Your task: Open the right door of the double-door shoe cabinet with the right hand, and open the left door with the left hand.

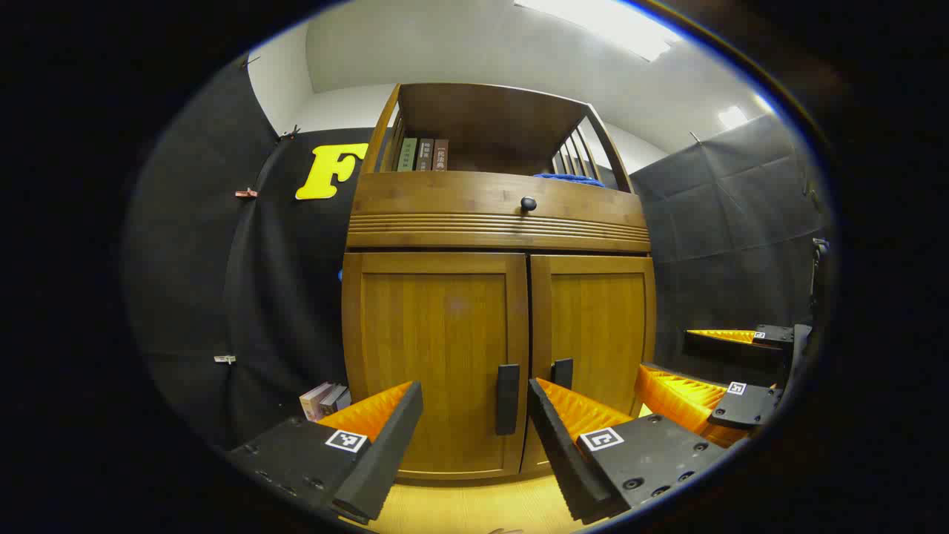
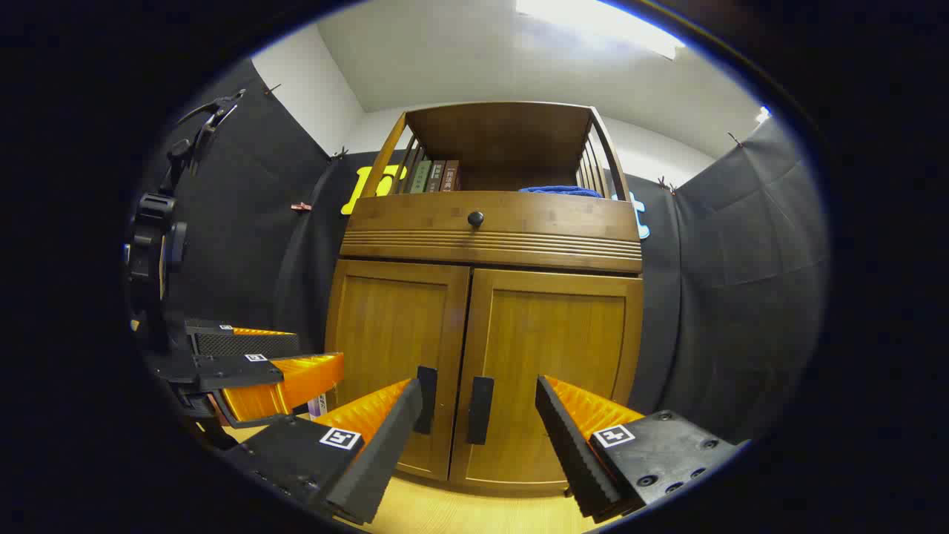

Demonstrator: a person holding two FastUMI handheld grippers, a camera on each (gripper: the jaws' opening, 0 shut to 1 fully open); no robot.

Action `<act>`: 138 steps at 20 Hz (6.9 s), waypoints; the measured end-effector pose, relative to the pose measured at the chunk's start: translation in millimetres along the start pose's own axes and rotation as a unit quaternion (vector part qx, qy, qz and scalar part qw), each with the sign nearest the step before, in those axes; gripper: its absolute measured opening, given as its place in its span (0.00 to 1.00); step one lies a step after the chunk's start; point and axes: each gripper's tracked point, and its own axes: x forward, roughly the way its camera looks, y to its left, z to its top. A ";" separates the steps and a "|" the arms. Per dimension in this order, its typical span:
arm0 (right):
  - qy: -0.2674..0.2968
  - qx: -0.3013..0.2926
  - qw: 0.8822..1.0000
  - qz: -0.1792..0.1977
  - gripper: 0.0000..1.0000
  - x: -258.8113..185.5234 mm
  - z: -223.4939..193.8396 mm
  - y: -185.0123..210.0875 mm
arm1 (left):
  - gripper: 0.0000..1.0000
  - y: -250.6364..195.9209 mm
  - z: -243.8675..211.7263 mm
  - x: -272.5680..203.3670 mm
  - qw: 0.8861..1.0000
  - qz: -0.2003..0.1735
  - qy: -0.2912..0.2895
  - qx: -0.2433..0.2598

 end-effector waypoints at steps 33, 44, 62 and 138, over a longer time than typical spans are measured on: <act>0.003 -0.013 1.000 0.001 0.97 17.6 -13.9 7.9 | 0.89 21.4 5.7 -17.8 1.000 0.003 -0.025 -0.014; 0.033 -0.016 0.999 -0.033 0.95 90.2 -61.6 2.5 | 0.87 42.0 2.9 -34.8 0.999 0.012 -0.030 -0.013; 0.079 0.012 0.994 -0.069 0.72 165.8 -139.2 -22.4 | 0.89 64.1 -10.0 -25.7 0.999 0.027 -0.024 -0.007; 0.045 -0.025 0.982 -0.183 0.10 -125.8 -49.5 -263.5 | 0.89 -54.0 -56.0 35.3 0.999 -0.026 0.002 -0.039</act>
